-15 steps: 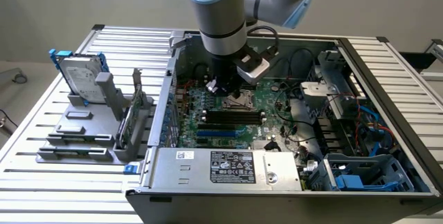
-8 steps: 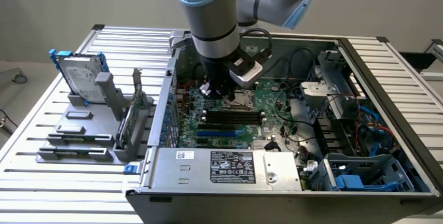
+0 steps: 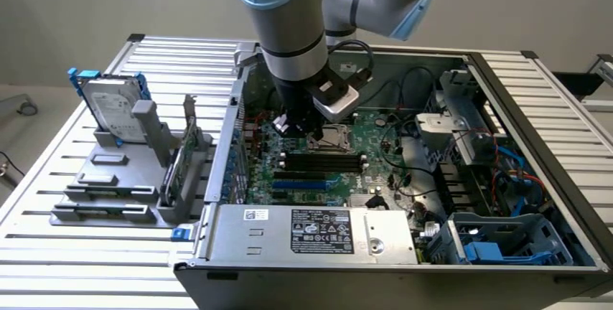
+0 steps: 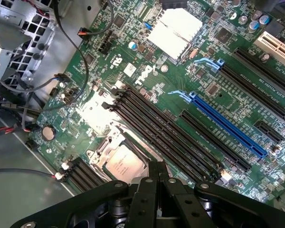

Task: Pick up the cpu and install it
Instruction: 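Install the first cpu locking lever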

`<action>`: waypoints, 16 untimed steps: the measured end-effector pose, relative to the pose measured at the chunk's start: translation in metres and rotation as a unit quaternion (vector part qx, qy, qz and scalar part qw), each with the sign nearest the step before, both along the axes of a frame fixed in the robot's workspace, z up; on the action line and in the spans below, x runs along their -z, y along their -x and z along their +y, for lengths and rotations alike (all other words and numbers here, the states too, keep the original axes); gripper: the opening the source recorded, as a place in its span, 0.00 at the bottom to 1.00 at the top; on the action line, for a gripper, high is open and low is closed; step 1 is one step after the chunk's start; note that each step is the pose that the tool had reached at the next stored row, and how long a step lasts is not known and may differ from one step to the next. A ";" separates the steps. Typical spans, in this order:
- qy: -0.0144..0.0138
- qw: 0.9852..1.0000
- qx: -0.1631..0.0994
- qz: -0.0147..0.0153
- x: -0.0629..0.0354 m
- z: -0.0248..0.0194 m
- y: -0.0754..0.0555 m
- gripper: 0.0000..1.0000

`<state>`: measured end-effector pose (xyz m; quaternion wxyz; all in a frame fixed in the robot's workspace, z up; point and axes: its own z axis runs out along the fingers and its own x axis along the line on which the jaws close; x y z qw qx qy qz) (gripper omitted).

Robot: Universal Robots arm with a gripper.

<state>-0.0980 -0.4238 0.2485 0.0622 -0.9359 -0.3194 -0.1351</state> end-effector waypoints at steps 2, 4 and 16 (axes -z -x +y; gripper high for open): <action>0.000 1.000 0.000 0.000 0.0005 0.0000 0.000 0.11; 0.000 1.000 0.001 0.000 0.0014 0.0000 0.002 0.11; 0.000 1.000 0.003 0.002 0.0081 0.0058 0.005 0.11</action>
